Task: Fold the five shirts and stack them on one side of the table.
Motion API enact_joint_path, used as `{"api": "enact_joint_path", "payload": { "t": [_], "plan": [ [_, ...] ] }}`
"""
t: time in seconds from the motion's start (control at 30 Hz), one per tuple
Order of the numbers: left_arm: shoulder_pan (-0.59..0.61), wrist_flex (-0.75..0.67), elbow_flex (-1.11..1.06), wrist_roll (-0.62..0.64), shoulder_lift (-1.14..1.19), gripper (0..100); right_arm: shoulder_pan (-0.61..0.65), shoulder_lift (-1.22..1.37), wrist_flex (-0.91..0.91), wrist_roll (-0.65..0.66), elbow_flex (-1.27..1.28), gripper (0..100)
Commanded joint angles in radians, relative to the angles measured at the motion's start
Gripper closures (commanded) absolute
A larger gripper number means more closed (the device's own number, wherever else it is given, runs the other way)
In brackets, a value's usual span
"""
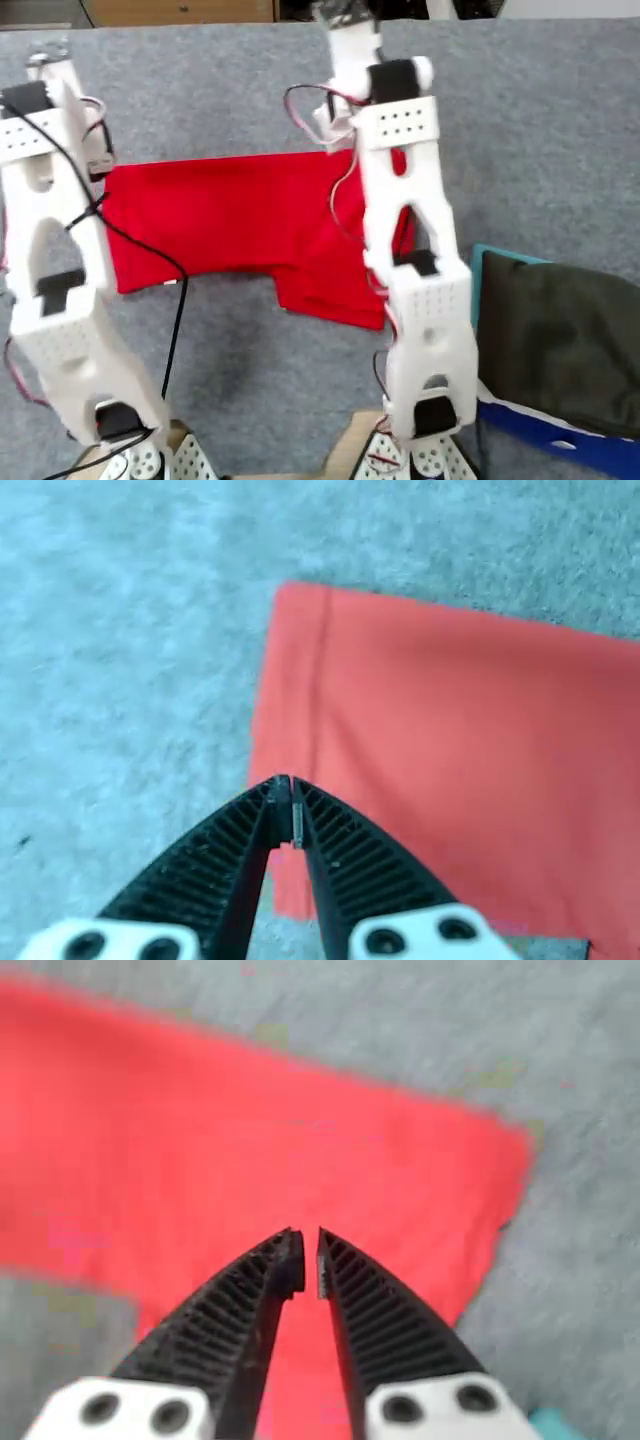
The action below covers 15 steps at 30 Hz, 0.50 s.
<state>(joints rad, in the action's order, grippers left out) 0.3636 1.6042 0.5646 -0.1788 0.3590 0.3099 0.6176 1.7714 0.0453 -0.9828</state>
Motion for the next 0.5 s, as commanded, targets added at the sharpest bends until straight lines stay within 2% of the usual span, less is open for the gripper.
{"api": "enact_joint_path", "payload": {
  "t": [0.0,0.13,0.27,0.37,0.43,0.47],
  "plan": [
    [0.054,-0.078,-0.233,-0.021,-0.255,98,0.082,-0.297,0.015,0.003,0.421,94.3],
    [0.109,-0.301,-0.657,-0.025,-0.493,98,0.139,-0.479,-0.003,-0.009,0.711,94.3],
    [0.161,-0.631,-1.069,-0.017,-0.639,98,0.179,-0.544,-0.006,-0.08,0.872,94.3],
    [0.176,-0.95,-1.361,0.008,-0.65,98,0.245,-0.533,-0.021,-0.143,0.931,94.3],
    [0.181,-1.145,-1.498,0.044,-0.662,98,0.309,-0.522,-0.037,-0.198,0.938,94.3],
    [0.187,-1.188,-1.521,0.051,-0.671,98,0.344,-0.516,-0.038,-0.215,0.94,94.3]
  ]
}}
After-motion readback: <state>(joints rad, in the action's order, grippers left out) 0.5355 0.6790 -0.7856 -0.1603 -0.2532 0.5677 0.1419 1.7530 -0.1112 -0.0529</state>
